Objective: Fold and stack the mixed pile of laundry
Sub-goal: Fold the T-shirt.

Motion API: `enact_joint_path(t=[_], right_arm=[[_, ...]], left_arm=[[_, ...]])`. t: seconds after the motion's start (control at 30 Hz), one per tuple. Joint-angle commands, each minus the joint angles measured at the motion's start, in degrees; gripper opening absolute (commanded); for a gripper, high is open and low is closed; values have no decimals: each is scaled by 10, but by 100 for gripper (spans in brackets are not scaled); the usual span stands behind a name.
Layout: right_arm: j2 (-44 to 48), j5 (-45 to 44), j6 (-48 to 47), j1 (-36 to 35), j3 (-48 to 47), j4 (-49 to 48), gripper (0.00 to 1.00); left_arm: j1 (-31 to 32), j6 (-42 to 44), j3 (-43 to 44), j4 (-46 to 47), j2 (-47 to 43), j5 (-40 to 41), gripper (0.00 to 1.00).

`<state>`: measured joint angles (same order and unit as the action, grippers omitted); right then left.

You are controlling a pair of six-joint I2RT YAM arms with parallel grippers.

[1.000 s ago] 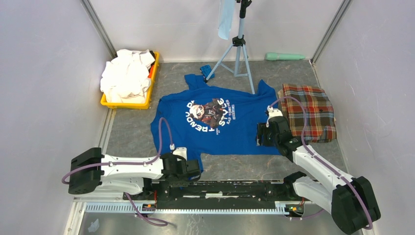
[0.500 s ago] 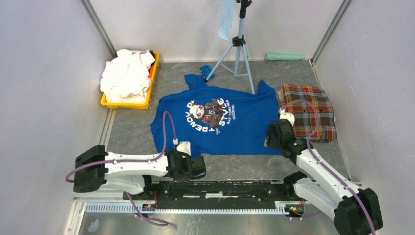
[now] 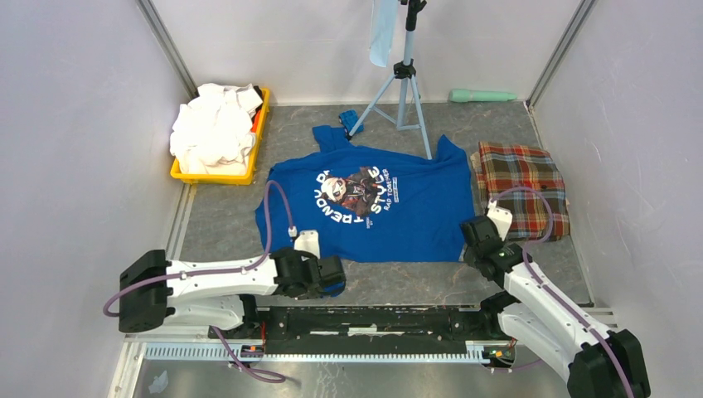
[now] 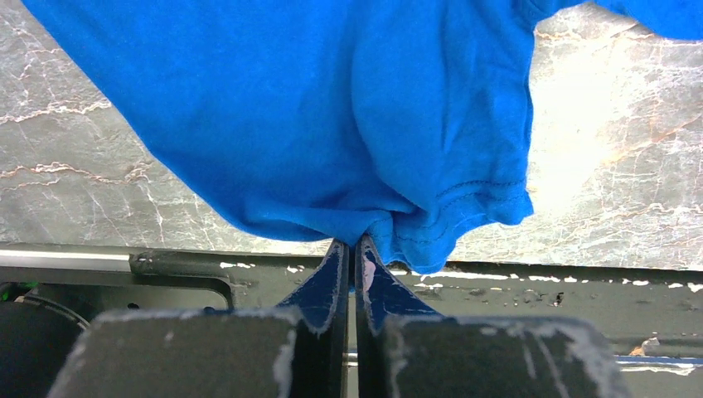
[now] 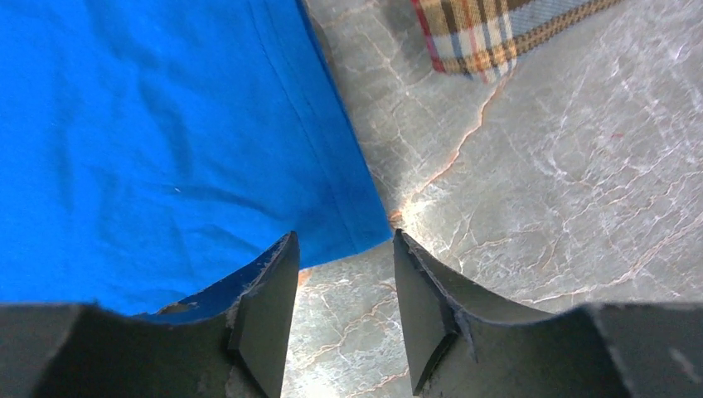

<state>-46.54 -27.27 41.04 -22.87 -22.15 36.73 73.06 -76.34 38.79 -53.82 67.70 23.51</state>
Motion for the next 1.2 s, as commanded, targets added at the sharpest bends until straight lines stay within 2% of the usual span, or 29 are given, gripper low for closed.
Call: enact_joint_path(t=[0.0,0.1,0.3,0.37,0.5,0.57,0.6,0.93,1.17], right_arm=[[-7,-2,13,-2,22,-26,49],[-15,3,5,-2,33,-52,42],[-26,-5,6,-2,38,-66,37],[-26,-8,6,-2,41,-67,32],[-22,-4,5,-2,43,-65,16],[-16,2,-2,-2,39,-62,2],[-12,6,-5,-2,36,-60,0],[51,6,-13,-2,-7,-3,0],[102,11,-6,-2,-35,50,0]], left_arm=[[-12,27,-17,-3,-36,23,2],[-17,32,-25,-2,-46,22,2],[-20,34,-35,-3,-55,19,2],[-20,34,-36,-2,-59,20,2],[-21,37,-23,-12,-68,24,2],[-21,41,-5,-31,-75,32,2],[-20,43,7,-50,-80,38,2],[-21,57,141,-192,-163,90,2],[-21,66,209,-258,-177,108,2]])
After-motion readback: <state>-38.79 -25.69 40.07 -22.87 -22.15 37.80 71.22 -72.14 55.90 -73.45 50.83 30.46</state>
